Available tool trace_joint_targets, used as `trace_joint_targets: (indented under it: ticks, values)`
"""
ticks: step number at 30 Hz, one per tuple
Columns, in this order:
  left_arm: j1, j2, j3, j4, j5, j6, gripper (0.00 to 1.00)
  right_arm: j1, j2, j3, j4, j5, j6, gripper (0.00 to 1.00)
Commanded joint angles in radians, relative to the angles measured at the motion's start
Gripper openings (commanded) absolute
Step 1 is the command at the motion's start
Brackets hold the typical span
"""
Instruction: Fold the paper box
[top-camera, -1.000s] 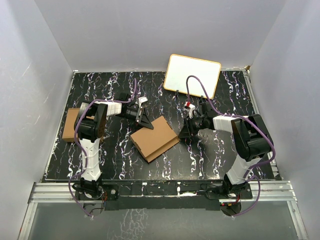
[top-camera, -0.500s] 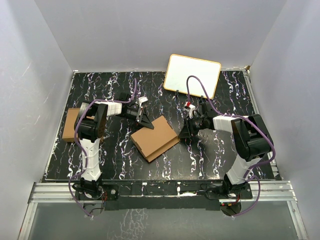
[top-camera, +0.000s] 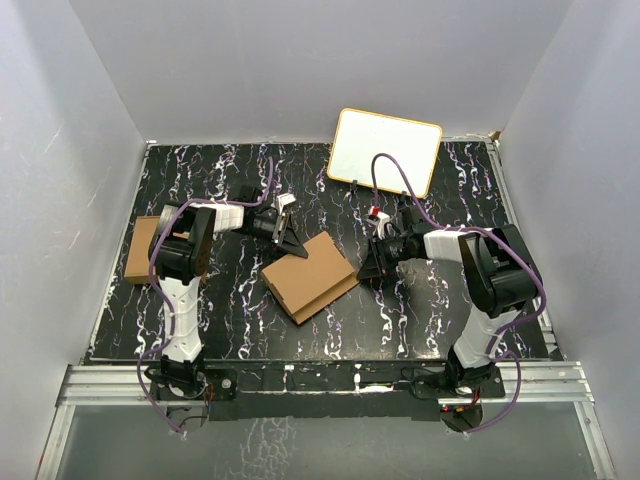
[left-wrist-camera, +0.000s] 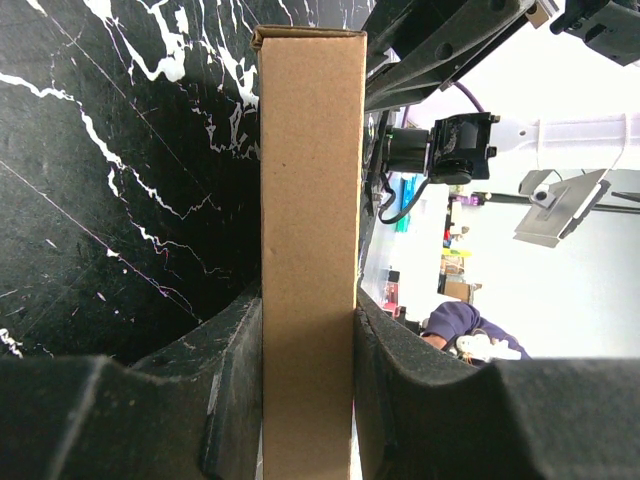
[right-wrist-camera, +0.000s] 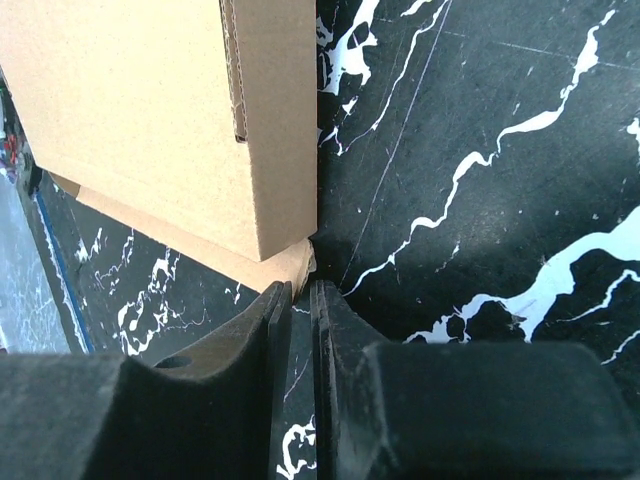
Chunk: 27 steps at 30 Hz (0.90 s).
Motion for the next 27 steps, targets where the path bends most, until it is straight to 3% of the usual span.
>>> trace_joint_targets:
  ticks: [1,11,18,27]
  values:
    - [0.005,-0.011,-0.013,0.007,-0.012,-0.008,0.0,0.005,0.006,0.041,0.011,-0.011,-0.009,0.19]
    - [0.009,-0.041,-0.061,0.103,-0.019,-0.091,0.0,0.009,-0.017,0.035,0.015,-0.012,-0.053,0.08]
    - [0.01,-0.087,-0.163,0.31,-0.034,-0.251,0.0,0.023,-0.025,0.039,0.018,0.01,-0.072,0.08]
    - [0.008,-0.112,-0.199,0.36,-0.074,-0.289,0.0,0.063,-0.073,0.042,0.027,0.054,-0.098,0.08]
